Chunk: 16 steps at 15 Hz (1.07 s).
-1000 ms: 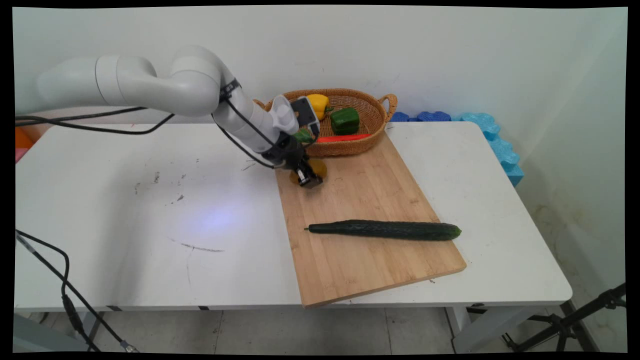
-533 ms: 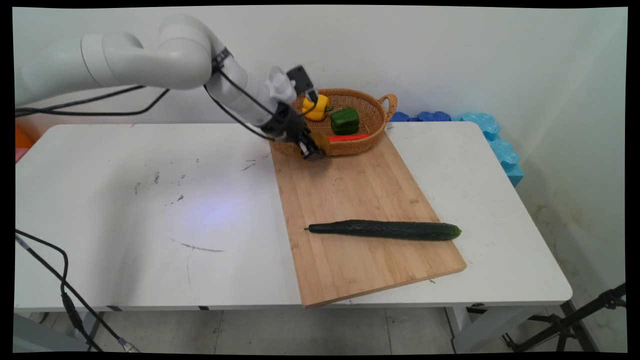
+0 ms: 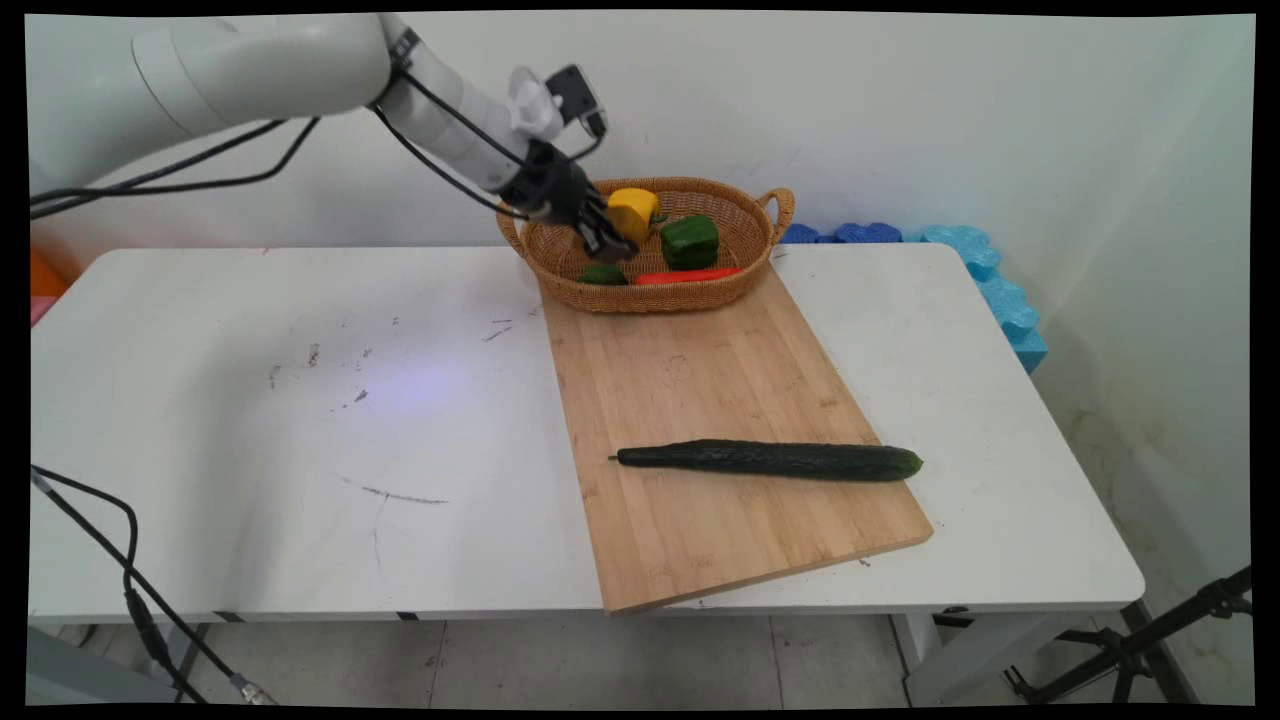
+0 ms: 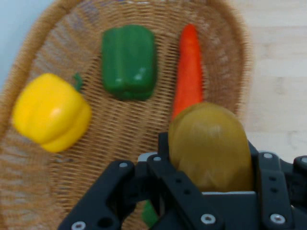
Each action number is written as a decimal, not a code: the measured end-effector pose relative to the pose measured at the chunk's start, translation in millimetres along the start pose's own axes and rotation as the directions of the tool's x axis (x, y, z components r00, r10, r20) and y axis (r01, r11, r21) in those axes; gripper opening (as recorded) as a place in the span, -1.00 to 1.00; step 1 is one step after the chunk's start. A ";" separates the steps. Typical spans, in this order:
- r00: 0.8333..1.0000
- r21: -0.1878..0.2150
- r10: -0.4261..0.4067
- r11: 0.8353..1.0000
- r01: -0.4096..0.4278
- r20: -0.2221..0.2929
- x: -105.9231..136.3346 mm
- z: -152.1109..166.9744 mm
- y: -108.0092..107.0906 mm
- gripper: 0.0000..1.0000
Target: Place the picked object in the vegetable basket
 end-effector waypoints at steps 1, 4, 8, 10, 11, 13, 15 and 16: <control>1.000 0.000 0.006 1.000 -0.006 -0.003 -1.0 -0.9 -7.0 -1.00; 0.999 -0.005 0.036 0.999 -0.036 -0.013 -8.8 -2.4 -41.5 -1.00; 0.996 -0.034 0.088 0.995 -0.089 -0.027 -21.4 4.7 -83.2 -1.00; 0.994 -0.051 0.108 0.993 -0.110 -0.033 -27.5 9.5 -97.9 -1.00; 0.992 -0.061 0.118 0.991 -0.120 -0.038 -30.7 12.2 -105.2 -1.00; 0.990 -0.086 0.135 0.986 -0.139 -0.050 -37.3 20.6 -119.5 -1.00; 0.988 -0.109 0.144 0.983 -0.150 -0.062 -43.0 28.7 -130.3 -1.00; 0.987 -0.119 0.147 0.981 -0.154 -0.067 -45.4 32.4 -134.4 -1.00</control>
